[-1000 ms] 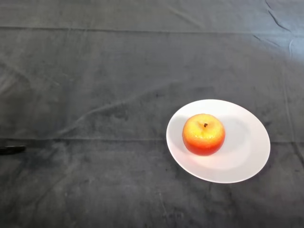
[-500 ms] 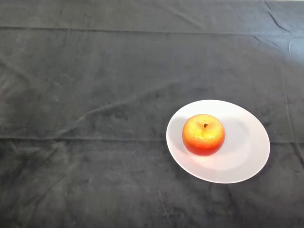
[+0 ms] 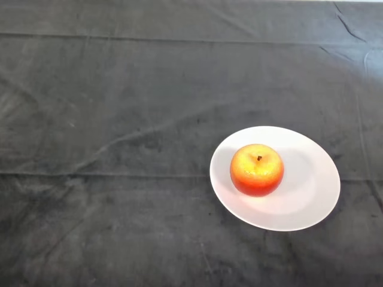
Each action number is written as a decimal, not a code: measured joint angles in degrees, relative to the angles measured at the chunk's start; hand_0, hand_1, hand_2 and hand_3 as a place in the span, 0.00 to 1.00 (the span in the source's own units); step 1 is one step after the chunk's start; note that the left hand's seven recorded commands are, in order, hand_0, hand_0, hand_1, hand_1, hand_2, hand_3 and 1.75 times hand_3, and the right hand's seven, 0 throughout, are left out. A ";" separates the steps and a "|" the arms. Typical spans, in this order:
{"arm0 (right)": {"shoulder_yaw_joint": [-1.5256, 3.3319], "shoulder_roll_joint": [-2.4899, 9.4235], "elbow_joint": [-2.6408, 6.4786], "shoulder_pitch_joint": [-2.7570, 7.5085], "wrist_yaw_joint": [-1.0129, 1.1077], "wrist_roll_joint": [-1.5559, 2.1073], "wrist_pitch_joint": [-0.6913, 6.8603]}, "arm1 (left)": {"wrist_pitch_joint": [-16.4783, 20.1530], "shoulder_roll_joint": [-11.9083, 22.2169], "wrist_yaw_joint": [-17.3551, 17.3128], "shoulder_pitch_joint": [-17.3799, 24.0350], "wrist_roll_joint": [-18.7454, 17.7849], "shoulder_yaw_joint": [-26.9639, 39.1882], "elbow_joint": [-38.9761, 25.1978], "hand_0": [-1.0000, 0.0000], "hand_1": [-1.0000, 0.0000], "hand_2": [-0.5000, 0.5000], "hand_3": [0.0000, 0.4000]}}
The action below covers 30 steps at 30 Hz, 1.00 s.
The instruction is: Move the apple to the plate
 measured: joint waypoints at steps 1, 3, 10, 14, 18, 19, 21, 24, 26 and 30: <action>0.00 0.00 0.00 0.00 0.00 0.00 0.00 | 0.18 0.00 0.24 0.05 -0.07 0.21 0.04 1.00 1.00 0.50 0.00; 0.01 0.02 0.00 0.00 0.00 0.00 0.00 | 0.28 0.00 0.26 0.05 -0.55 0.42 0.04 1.00 1.00 0.50 0.00; 0.01 0.02 0.00 0.00 0.00 0.00 0.00 | 1.20 -0.01 0.89 0.05 -1.13 2.11 0.04 1.00 1.00 0.50 0.00; 0.01 0.02 0.00 0.00 0.00 0.00 0.00 | 1.21 -0.01 0.90 0.05 -1.12 2.18 0.03 1.00 1.00 0.50 0.00; 0.01 0.02 0.00 0.00 0.00 0.00 0.00 | 1.21 -0.01 0.95 0.05 -1.11 2.21 0.03 1.00 1.00 0.50 0.00; 0.01 0.02 0.00 0.00 0.00 0.00 0.00 | 1.21 -0.02 0.99 0.06 -1.11 2.26 0.03 1.00 1.00 0.50 0.00; 0.01 0.02 0.00 0.00 0.00 0.00 0.00 | 1.21 -0.02 1.07 0.07 -1.09 2.35 0.03 1.00 1.00 0.50 0.00; 0.01 0.02 0.00 0.00 0.00 0.00 0.00 | 1.21 -0.02 1.11 0.08 -1.05 2.40 0.03 1.00 1.00 0.50 0.00; 0.01 0.02 0.00 0.00 0.00 0.00 0.00 | 1.22 -0.02 1.13 0.09 -0.99 2.46 0.03 1.00 1.00 0.50 0.00; 0.01 0.02 0.00 0.00 0.00 0.00 0.00 | 1.22 -0.02 1.29 0.15 -0.90 2.51 0.03 1.00 1.00 0.50 0.00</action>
